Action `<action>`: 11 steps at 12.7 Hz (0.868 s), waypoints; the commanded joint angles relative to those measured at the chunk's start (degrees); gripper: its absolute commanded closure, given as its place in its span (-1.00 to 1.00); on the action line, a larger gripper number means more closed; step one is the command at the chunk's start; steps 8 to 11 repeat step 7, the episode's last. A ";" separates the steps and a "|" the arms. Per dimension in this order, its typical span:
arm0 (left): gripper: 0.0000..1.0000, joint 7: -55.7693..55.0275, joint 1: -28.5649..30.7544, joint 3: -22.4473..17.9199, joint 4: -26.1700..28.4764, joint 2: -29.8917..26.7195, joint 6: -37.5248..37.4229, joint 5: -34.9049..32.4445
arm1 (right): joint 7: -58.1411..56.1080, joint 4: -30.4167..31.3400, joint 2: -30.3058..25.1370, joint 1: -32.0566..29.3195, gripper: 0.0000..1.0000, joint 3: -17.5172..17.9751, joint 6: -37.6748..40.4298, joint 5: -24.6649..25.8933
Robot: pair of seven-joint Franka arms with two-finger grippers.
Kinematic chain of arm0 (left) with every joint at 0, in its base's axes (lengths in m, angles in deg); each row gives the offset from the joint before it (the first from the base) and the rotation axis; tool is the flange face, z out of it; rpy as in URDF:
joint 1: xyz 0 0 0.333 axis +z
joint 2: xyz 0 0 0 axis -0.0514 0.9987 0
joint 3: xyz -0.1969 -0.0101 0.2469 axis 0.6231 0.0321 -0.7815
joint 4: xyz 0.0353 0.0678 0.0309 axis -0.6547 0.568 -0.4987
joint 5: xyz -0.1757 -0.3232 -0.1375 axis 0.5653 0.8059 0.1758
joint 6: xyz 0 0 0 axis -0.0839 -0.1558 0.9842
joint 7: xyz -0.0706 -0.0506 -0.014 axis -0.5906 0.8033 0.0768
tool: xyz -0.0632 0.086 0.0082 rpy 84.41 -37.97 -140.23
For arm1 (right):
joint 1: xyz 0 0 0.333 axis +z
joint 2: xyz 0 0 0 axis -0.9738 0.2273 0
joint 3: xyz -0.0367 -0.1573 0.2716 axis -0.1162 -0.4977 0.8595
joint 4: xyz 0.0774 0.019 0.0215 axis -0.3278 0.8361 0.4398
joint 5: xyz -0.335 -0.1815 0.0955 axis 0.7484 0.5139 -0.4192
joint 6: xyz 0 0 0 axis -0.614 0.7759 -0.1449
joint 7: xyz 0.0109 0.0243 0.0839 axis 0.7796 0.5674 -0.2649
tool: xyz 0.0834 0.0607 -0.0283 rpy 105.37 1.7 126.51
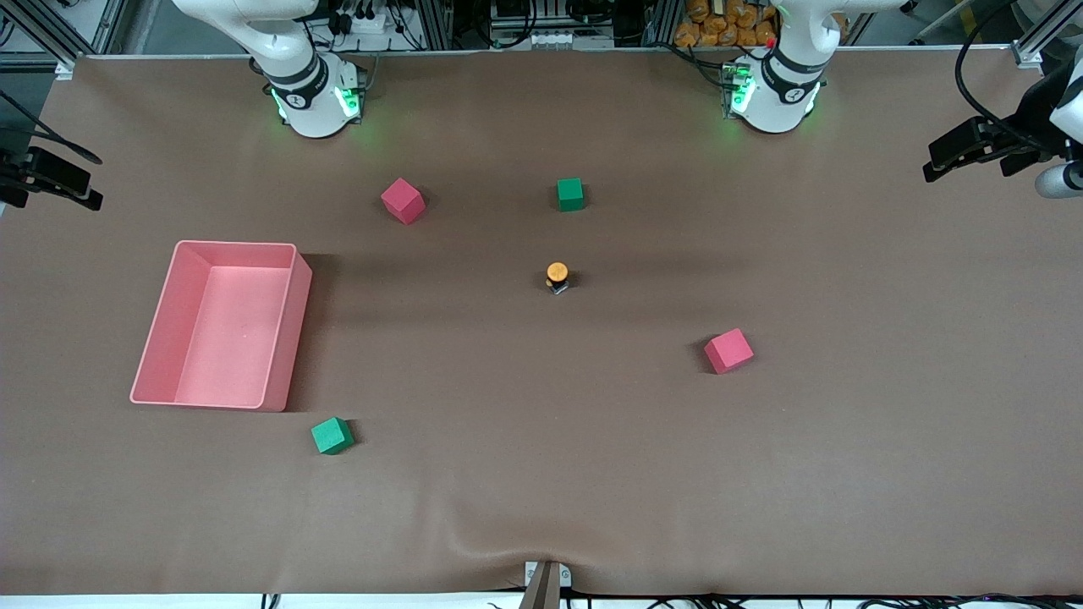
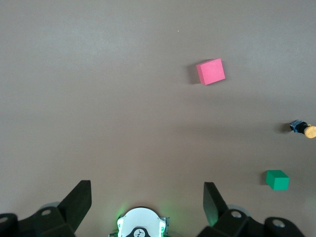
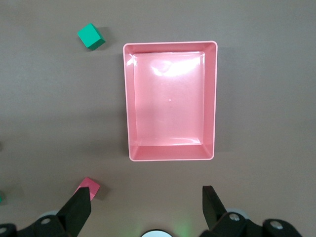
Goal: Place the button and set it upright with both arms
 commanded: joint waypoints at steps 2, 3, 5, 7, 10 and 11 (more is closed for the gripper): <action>-1.00 1.55 0.07 -0.30 -0.11 -0.24 0.29 -0.11 | -0.25 -0.35 -0.55 -0.42 -1.00 0.02 1.62 -0.66; -1.00 1.64 0.07 -0.30 -0.11 -0.24 0.37 -0.20 | -0.25 -0.43 -0.55 -0.51 -1.00 0.11 1.62 -0.66; -1.00 2.77 0.16 -0.39 -0.02 -0.24 0.38 -0.11 | -0.25 -0.43 -0.55 -0.60 -1.00 0.02 1.62 -0.75; -1.00 3.31 0.33 -0.39 -0.02 -0.24 0.38 -0.11 | -0.25 -0.43 -0.55 -0.60 -1.00 0.02 1.54 -0.75; -1.00 3.31 0.33 -0.39 -0.02 -0.24 0.38 -0.11 | -0.25 -0.43 -0.55 -0.60 -1.00 0.02 1.54 -0.75; -1.00 3.31 0.33 -0.39 -0.02 -0.24 0.38 -0.11 | -0.25 -0.43 -0.55 -0.60 -1.00 0.02 1.54 -0.75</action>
